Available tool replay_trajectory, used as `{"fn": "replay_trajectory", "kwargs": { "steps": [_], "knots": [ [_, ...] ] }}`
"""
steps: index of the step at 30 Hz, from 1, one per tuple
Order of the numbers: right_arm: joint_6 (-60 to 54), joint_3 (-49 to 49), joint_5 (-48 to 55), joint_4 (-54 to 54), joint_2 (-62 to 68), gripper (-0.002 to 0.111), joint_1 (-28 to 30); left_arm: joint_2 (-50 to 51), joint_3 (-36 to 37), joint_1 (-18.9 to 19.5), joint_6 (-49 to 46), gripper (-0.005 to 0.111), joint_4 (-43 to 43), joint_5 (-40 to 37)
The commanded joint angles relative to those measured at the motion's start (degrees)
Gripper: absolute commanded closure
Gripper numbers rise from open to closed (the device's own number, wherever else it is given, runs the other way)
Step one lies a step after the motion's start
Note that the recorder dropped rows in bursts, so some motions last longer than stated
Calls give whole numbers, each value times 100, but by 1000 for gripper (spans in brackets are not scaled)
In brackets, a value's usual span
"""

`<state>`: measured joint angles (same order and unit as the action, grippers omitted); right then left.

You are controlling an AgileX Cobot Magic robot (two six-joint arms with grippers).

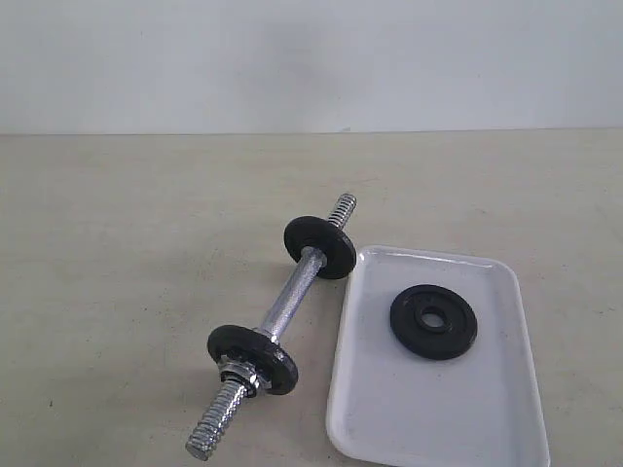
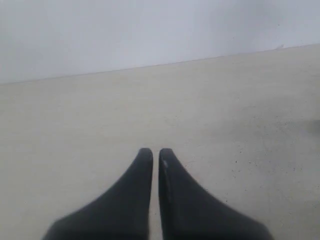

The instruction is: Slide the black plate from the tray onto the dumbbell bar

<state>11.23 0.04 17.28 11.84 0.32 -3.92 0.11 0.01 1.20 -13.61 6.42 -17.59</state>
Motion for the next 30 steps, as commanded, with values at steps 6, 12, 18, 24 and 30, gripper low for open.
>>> {"fn": "replay_trajectory", "kwargs": {
  "steps": [6, 12, 18, 24, 30],
  "knots": [
    [34, -4, -74, 51, -32, 108, -4, -11, -1, -43, -24, 102, 15, 62],
    [34, -4, -74, 51, -32, 108, -4, -11, -1, -43, -24, 102, 15, 62],
    [34, -4, -74, 51, -32, 108, -4, -11, -1, -43, -24, 102, 15, 62],
    [87, -4, -926, 51, -32, 108, -3, -11, -1, -43, -24, 102, 15, 62],
    [202, -4, -3487, 51, -32, 108, -3, -11, -1, -43, -24, 102, 15, 62]
  ]
}}
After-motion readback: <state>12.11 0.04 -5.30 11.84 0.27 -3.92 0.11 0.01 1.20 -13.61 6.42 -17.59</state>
